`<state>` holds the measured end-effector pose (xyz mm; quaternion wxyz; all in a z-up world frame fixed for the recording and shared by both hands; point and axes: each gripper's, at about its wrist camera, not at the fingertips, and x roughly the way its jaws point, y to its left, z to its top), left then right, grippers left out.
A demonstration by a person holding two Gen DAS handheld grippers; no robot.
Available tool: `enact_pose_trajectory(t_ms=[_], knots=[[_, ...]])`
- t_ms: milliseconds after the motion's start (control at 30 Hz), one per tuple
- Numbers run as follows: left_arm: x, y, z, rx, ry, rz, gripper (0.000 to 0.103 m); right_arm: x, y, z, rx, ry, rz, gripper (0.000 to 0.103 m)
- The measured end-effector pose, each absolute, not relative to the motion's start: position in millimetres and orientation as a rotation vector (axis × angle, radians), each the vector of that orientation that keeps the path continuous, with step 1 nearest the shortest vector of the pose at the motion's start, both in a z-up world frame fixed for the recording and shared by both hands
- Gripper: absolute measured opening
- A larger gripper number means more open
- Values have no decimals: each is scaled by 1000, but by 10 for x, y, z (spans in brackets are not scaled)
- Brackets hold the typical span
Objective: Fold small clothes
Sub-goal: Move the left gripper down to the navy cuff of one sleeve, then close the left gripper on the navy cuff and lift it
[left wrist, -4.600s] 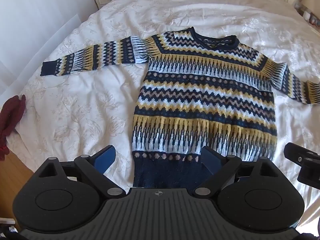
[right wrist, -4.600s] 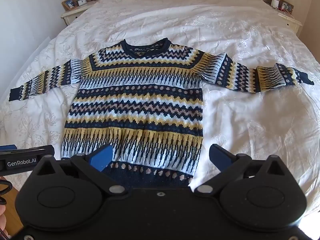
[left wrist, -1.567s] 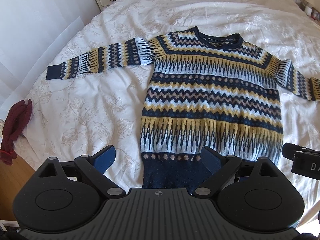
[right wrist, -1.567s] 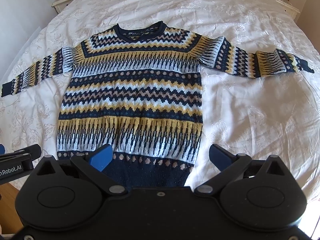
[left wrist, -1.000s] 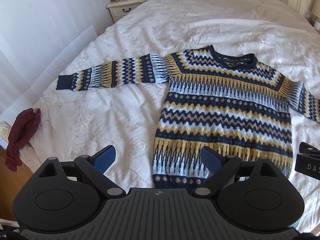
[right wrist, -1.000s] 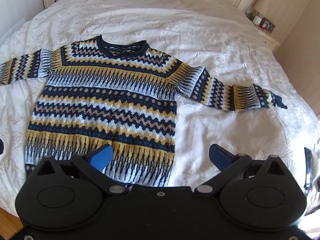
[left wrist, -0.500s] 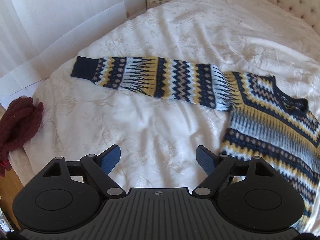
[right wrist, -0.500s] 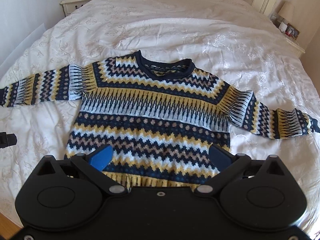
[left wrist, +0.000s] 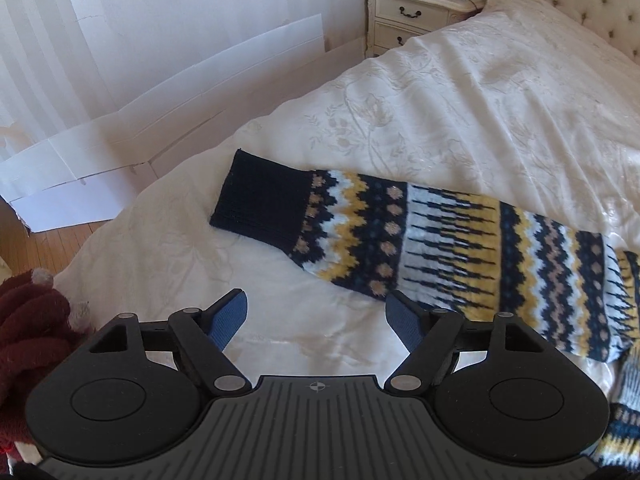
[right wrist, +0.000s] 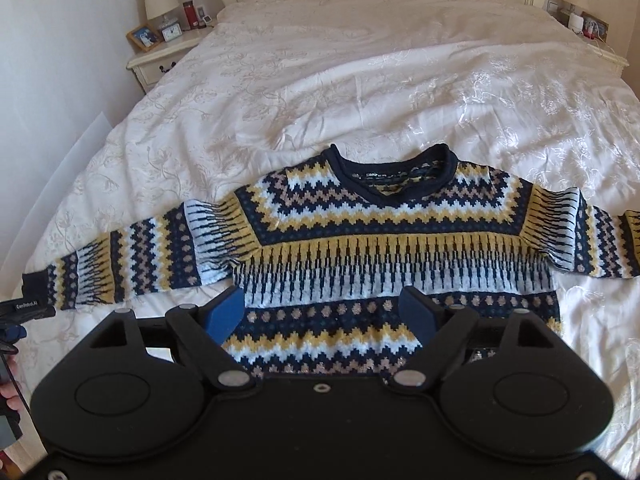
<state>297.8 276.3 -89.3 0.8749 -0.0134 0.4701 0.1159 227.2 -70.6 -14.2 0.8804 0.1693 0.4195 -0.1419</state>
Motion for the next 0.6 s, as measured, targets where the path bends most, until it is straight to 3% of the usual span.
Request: enact_pose_trajectory(t_ms=[267,600], knots=[[3230,3005,-1274,-26,1006,208,76,2558,-503,-289,219,959,-249,86],[3458,3111,-1329,-74,938,170,77,2796,-376,-356,286,996,-192,86]])
